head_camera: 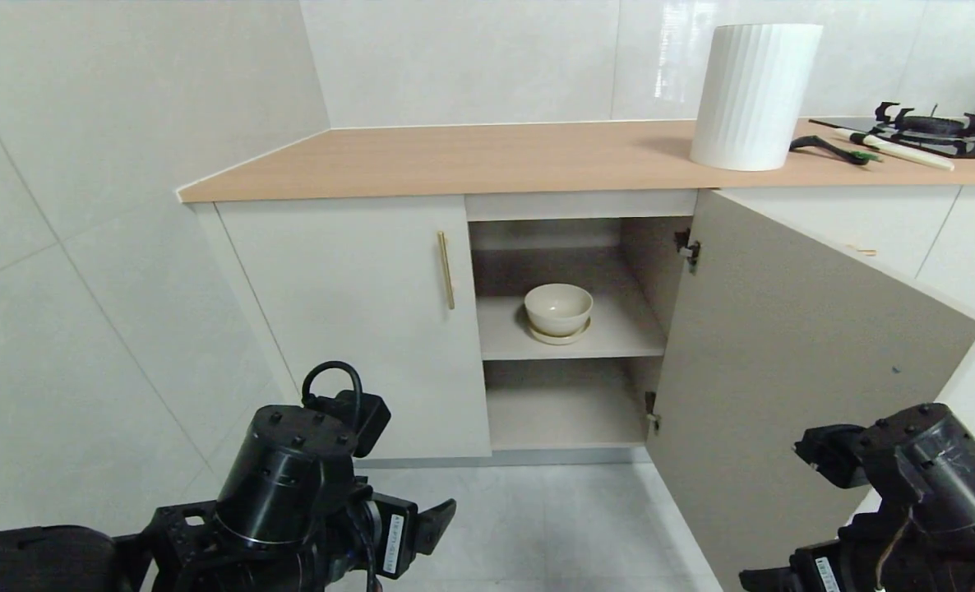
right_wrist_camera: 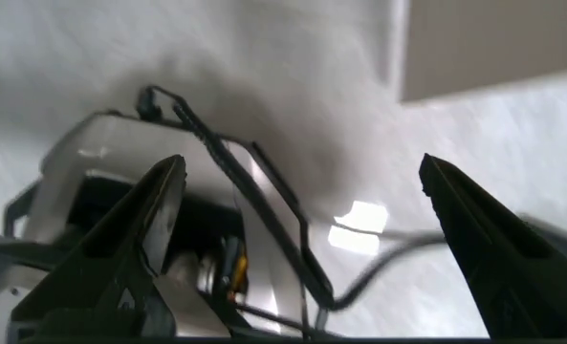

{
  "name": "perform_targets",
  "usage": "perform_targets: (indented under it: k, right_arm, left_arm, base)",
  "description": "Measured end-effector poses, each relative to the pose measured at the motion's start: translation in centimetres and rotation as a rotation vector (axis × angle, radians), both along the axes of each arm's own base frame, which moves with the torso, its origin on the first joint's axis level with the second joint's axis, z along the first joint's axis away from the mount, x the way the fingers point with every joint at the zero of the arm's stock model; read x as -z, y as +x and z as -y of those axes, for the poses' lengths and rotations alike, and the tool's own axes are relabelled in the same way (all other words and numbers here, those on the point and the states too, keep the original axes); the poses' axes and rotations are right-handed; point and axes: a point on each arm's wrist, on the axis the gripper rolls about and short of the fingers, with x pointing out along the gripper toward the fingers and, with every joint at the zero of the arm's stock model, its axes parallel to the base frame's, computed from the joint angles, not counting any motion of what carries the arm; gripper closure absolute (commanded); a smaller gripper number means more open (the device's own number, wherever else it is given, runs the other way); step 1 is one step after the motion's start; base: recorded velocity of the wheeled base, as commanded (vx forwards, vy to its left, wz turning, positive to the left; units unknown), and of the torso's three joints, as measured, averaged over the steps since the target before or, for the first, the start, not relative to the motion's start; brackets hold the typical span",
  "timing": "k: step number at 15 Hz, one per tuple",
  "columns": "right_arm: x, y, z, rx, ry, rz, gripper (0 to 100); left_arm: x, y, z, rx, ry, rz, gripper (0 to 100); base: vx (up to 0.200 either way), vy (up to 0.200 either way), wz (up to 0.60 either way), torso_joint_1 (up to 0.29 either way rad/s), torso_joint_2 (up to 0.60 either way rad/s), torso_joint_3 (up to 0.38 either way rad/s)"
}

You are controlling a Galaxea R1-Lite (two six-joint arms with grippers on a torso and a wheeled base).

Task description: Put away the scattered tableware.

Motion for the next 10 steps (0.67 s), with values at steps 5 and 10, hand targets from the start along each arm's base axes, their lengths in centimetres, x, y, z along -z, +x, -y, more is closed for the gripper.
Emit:
perform_targets:
  k: [5,10]
  right_arm:
    - [0.1,-1.2,1.0,0.018,-0.081,-0.068,0]
    - [-0.4,-0.6,2.1,0.09,-0.149,-0.117,0]
  left_arm:
    - [0.3,0.2,0.4,0.007,-0.005,0.007,0]
    - [0.6,0.2,0.4,0.007,0.004,-0.003,0]
  base:
    - [0.0,-0.2,0.0,0.002,0.0,0.003]
    - [0.0,-0.12,0.0,0.0,0.0,0.0]
